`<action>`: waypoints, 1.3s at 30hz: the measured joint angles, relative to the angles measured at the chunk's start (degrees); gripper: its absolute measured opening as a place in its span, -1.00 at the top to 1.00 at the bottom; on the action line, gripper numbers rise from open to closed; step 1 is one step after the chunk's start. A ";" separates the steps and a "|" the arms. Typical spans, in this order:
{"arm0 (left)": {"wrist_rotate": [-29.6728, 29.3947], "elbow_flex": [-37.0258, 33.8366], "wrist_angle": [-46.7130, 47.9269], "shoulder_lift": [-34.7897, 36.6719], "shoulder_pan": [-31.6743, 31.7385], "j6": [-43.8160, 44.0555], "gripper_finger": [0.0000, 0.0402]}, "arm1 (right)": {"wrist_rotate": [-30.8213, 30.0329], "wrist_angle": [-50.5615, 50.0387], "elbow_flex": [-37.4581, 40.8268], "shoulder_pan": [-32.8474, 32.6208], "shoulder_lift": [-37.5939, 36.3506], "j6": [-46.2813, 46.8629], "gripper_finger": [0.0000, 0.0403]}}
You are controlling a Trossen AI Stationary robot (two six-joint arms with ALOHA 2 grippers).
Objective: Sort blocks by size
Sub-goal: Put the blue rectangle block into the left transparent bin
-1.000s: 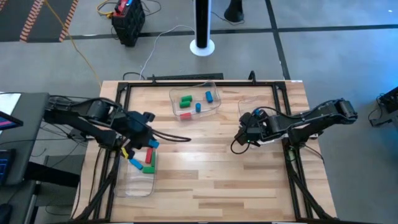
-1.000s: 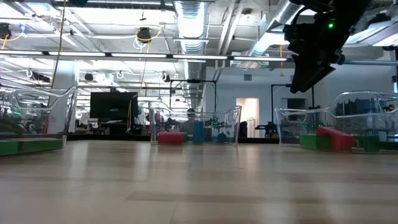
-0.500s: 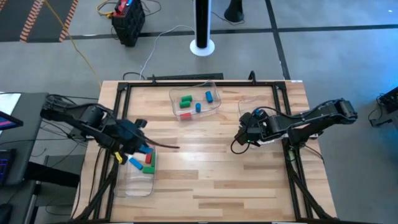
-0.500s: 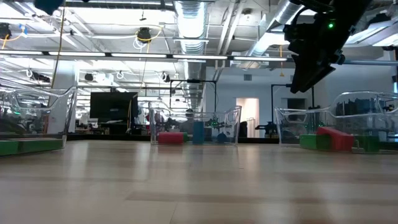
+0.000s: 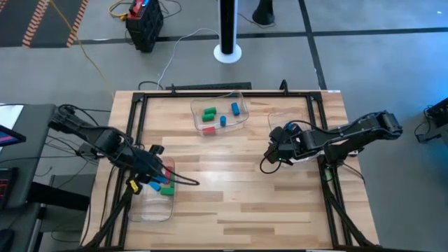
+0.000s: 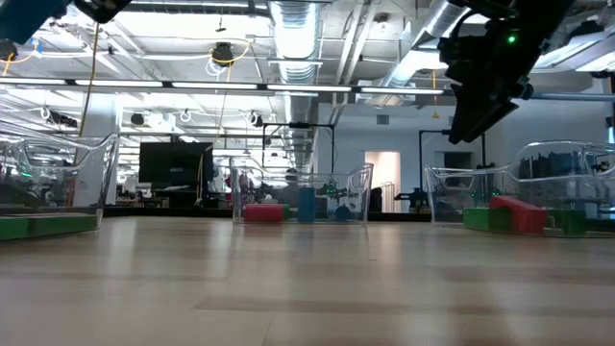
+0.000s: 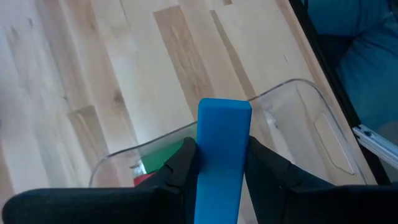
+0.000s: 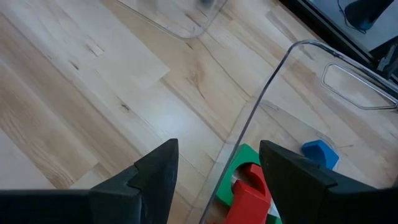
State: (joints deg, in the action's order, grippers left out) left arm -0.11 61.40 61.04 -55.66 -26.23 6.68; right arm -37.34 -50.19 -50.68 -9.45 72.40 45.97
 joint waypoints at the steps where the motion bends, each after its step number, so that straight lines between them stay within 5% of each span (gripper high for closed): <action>1: -0.20 -0.71 -0.38 0.28 -0.49 0.31 0.51 | -0.01 0.23 0.03 0.00 0.00 -0.02 -0.27; 25: -3.15 -22.50 -11.05 10.81 -2.04 10.52 0.48 | -0.04 4.51 2.99 0.04 -0.02 -1.44 -0.27; 39: -2.47 -23.09 -9.62 5.81 -2.04 16.22 0.43 | 0.04 5.45 2.99 0.13 0.00 -1.65 -0.27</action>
State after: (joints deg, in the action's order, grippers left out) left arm -2.58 38.31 51.42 -49.85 -28.27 22.90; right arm -37.30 -44.73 -47.68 -9.32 72.40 44.31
